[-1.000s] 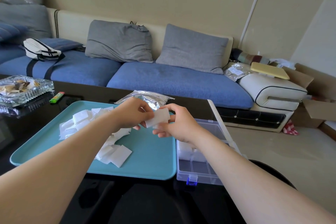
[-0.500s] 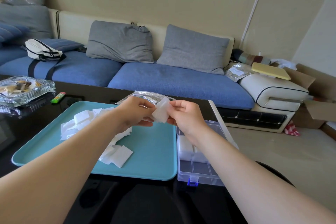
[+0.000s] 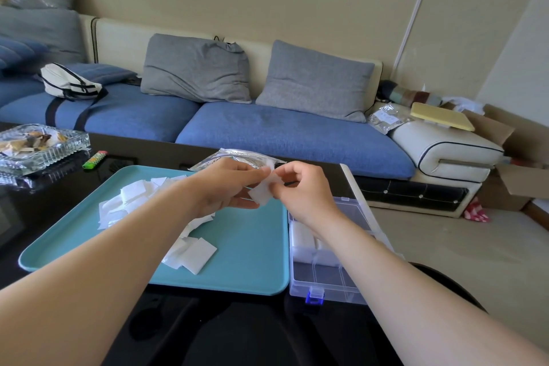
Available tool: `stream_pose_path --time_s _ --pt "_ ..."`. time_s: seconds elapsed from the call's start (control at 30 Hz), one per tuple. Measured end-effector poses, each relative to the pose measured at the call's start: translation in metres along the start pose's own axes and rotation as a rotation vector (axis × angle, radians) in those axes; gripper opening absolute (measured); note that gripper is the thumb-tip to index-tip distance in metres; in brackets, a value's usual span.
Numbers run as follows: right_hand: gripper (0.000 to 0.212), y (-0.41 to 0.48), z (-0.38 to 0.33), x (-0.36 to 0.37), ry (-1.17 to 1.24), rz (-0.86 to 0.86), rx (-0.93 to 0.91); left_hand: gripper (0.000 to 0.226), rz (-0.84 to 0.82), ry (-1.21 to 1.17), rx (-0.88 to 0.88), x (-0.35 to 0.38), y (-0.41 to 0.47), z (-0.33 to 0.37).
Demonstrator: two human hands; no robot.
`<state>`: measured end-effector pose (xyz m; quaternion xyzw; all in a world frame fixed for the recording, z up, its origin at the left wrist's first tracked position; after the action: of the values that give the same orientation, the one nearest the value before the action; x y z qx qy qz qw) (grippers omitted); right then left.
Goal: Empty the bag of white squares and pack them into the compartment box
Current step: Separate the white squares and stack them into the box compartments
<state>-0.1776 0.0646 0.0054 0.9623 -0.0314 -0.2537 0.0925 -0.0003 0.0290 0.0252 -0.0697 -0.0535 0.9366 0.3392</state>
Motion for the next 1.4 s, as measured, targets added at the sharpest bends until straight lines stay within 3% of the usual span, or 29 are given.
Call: stream_pose_path --time_s 0.1,0.27,0.47,0.7,0.97,1.03,1.2,1.3,1.4 --pt "0.013 -0.003 -0.002 -0.003 -0.092 -0.032 -0.044 0.043 -0.011 0.039 -0.011 0.002 0.000 -0.001" --pt "0.009 -0.007 -0.002 -0.001 -0.144 -0.085 -0.062 0.023 0.086 0.091 -0.033 0.001 0.003 -0.002" --pt "0.005 -0.007 -0.006 -0.006 -0.108 -0.047 -0.032 0.016 0.251 0.287 0.070 -0.001 0.002 -0.003" --pt "0.014 -0.008 -0.002 -0.009 0.006 0.039 -0.019 0.018 0.207 0.396 0.091 0.002 0.002 -0.002" --pt "0.015 -0.007 -0.004 -0.007 -0.053 0.073 -0.049 0.026 0.172 0.616 0.077 0.006 -0.002 0.000" --pt "0.015 -0.007 -0.006 -0.007 -0.041 0.059 -0.050 0.028 0.155 0.578 0.082 0.007 -0.002 0.000" --pt "0.009 -0.011 -0.013 -0.010 0.082 0.003 -0.078 0.027 0.024 0.064 -0.010 0.014 -0.002 0.003" --pt "0.004 -0.011 -0.016 -0.007 0.116 -0.042 -0.108 0.028 -0.101 -0.009 -0.081 0.017 -0.005 0.003" --pt "0.015 -0.007 -0.014 -0.002 0.015 -0.033 -0.109 0.021 -0.087 -0.047 -0.153 0.017 -0.004 0.003"
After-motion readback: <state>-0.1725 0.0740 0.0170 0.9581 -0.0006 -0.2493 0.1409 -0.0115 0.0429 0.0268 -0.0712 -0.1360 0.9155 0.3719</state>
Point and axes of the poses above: each hand's wrist, its own y-axis towards the middle knuckle, its own x-axis out of the palm, z = x × y, the point moved 1 cm from there along y, towards the middle knuckle, and after that the axes turned 12 degrees about -z, right-handed, at the moved point
